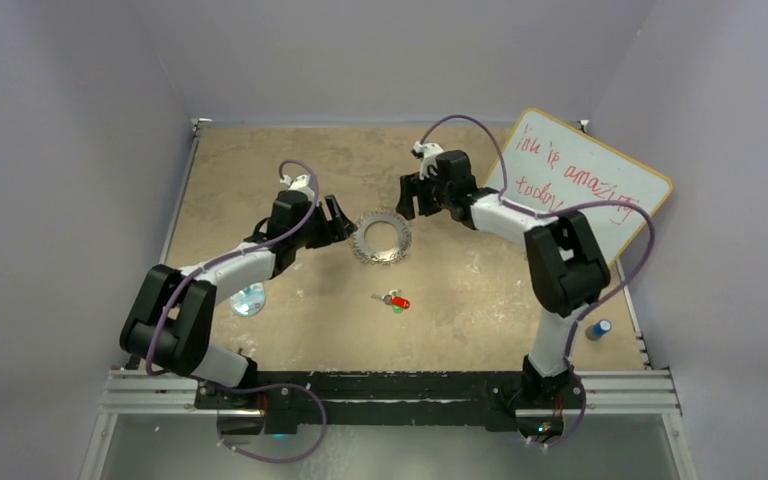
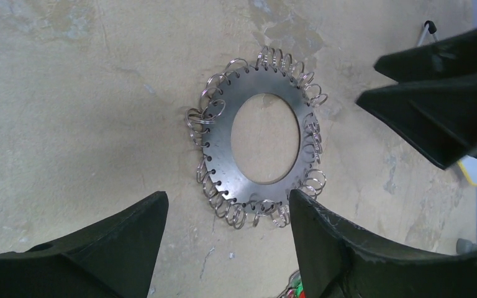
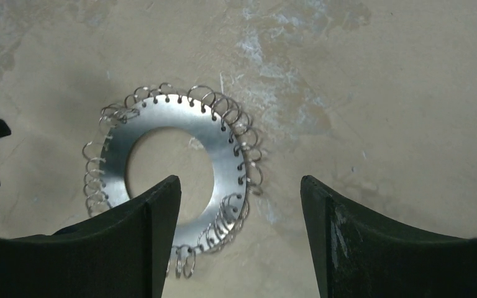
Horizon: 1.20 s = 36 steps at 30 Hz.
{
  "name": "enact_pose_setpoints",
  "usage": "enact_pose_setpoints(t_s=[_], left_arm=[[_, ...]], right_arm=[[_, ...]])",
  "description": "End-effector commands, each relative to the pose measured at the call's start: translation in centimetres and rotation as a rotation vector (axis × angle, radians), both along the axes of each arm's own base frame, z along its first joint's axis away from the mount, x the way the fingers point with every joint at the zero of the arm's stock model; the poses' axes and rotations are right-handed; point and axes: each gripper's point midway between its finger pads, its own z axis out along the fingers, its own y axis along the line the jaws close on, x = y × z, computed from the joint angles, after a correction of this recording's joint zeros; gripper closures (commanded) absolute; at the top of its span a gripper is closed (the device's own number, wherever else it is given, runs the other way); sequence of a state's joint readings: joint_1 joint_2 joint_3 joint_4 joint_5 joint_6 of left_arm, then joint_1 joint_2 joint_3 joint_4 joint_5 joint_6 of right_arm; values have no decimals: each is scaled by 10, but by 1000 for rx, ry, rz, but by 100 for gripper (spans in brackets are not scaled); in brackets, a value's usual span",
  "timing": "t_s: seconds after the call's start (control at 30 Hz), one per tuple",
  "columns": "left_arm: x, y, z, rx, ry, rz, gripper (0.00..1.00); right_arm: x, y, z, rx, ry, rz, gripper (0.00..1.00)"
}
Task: Put the keys on the keyring
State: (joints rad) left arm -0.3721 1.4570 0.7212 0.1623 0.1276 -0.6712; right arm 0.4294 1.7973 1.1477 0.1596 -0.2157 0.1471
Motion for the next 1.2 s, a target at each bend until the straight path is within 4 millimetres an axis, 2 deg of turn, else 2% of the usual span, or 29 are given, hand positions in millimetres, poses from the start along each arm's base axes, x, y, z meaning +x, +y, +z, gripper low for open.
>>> enact_pose_setpoints(t_s=[0.0, 0.13, 0.3, 0.4, 0.5, 0.57, 0.7, 0.87, 0.97, 1.07, 1.17], left_arm=[[4, -11, -7, -100, 21, -3, 34], [4, -22, -20, -166, 58, -18, 43], [8, -32, -36, -193, 72, -59, 57], [13, -38, -42, -208, 68, -85, 67], [20, -43, -45, -207, 70, -101, 70], [21, -43, -46, -187, 60, -119, 73], [24, -31, -46, -94, 44, -101, 79], [19, -25, -43, -76, 55, -81, 99], [11, -21, -48, -79, 73, -65, 100], [6, -14, -51, -56, 83, -43, 100], [5, -9, -47, -31, 71, -33, 91]], right_arm=[[8, 21, -6, -23, 40, 102, 27], [0, 23, -28, -25, 101, 124, 28], [-27, 19, -53, -5, 177, 141, 32], [-47, 19, -65, 29, 226, 163, 38], [-71, 25, -67, 103, 271, 208, 44], [-79, 27, -64, 144, 284, 210, 46], [-68, 24, -51, 145, 231, 168, 40], [-37, 20, -37, 148, 177, 115, 29], [-20, 21, -40, 135, 180, 104, 28], [-15, 26, -44, 134, 189, 121, 30], [-18, 28, -49, 144, 199, 138, 33]])
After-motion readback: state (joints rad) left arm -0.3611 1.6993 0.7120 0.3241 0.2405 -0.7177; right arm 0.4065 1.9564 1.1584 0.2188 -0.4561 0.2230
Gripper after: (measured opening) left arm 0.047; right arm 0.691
